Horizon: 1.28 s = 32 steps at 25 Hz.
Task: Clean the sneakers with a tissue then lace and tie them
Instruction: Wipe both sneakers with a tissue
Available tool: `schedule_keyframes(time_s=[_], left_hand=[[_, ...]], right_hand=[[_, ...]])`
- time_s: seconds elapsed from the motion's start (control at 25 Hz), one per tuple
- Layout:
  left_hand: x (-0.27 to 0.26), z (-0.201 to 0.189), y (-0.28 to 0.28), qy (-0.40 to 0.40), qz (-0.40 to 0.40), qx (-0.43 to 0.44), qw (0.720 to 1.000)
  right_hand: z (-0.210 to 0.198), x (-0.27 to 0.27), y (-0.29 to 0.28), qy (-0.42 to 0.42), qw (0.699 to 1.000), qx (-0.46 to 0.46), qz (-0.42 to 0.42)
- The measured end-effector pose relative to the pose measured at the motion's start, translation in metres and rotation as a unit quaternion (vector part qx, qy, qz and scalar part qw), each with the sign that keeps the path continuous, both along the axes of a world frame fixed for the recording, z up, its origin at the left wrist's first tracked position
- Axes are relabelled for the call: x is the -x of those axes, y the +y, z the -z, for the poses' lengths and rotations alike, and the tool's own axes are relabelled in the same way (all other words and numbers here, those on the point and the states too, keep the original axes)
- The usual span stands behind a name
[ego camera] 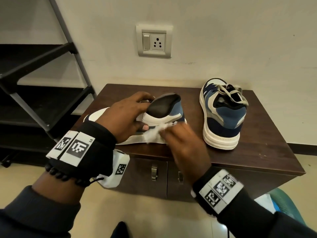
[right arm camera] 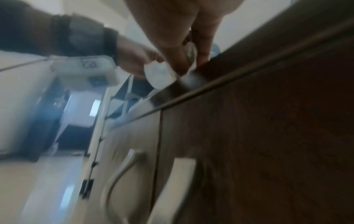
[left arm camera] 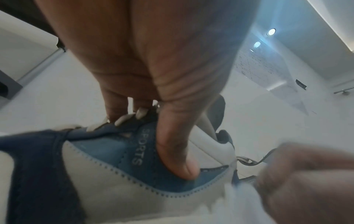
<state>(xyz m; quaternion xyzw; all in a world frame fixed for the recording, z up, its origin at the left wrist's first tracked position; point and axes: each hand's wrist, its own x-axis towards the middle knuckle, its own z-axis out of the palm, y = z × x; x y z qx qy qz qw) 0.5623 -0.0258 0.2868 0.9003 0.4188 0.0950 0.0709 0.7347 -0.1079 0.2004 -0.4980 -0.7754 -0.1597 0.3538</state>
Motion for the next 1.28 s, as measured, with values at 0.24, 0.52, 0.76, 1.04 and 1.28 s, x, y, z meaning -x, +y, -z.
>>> schedule_keyframes(time_s=[0.24, 0.52, 0.76, 1.04, 1.28], left_hand=[[0.000, -0.002, 0.000, 0.008, 0.004, -0.011, 1.000], [0.003, 0.001, 0.000, -0.023, 0.004, 0.009, 1.000], [-0.018, -0.008, -0.025, -0.119, 0.054, -0.219, 0.967], [-0.038, 0.013, -0.039, -0.090, -0.032, -0.186, 0.978], [-0.037, 0.016, -0.031, -0.095, -0.054, -0.125, 0.986]], right_hand=[[-0.013, 0.000, -0.001, 0.017, 1.000, -0.014, -0.017], [0.007, -0.005, -0.005, -0.004, 0.996, 0.088, -0.033], [-0.050, -0.026, 0.003, 0.258, 0.964, -0.047, 0.034], [-0.027, -0.018, 0.012, 0.247, 0.969, -0.022, 0.011], [-0.009, -0.018, 0.012, 0.091, 0.995, -0.027, 0.018]])
